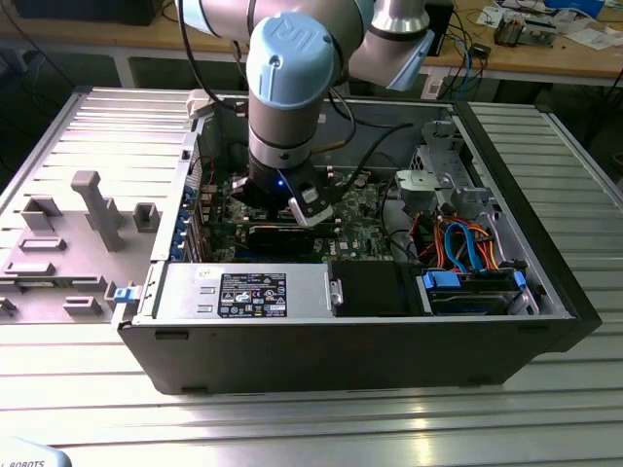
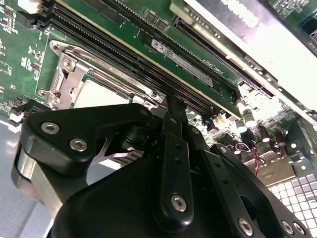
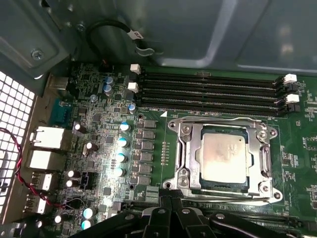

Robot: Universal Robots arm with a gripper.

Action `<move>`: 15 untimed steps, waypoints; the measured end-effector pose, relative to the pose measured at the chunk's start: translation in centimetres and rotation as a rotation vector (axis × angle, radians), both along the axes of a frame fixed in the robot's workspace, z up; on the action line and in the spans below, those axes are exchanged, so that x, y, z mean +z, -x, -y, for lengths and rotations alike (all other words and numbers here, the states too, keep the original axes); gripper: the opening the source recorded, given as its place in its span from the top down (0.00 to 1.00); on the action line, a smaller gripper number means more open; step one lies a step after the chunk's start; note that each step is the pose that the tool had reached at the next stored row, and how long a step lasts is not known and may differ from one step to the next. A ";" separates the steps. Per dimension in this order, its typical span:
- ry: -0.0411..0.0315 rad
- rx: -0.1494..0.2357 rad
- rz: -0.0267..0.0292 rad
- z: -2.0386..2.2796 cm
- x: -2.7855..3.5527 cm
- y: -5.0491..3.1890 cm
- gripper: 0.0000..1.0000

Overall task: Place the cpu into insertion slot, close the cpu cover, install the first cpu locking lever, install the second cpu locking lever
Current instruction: 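Install the second cpu locking lever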

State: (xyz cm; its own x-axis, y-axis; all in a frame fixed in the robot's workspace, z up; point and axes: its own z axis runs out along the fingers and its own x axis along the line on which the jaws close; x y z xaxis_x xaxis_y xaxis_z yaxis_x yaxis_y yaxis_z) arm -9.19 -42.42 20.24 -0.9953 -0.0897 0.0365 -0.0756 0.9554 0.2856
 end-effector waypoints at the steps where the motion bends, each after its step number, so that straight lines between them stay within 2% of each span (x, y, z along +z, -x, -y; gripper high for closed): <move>1: -0.0068 0.000 0.0000 0.00 -0.10 0.01 0.89; 3: -0.0183 0.000 0.0001 0.00 -0.29 0.09 0.89; 7: -0.0308 0.000 0.0000 -0.03 -0.59 0.15 0.89; 12: -0.0323 -0.003 0.0001 -0.52 -0.75 0.28 0.89; 13: -0.0324 -0.005 0.0001 -0.77 -0.85 0.53 0.89; 15: -0.0312 -0.005 0.0000 -0.79 -0.86 0.62 0.89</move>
State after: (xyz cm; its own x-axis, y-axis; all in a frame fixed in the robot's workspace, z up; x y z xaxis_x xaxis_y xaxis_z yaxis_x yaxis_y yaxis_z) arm -9.82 -41.63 19.38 -0.9958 -0.0853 0.0337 -0.0704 0.9464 0.3152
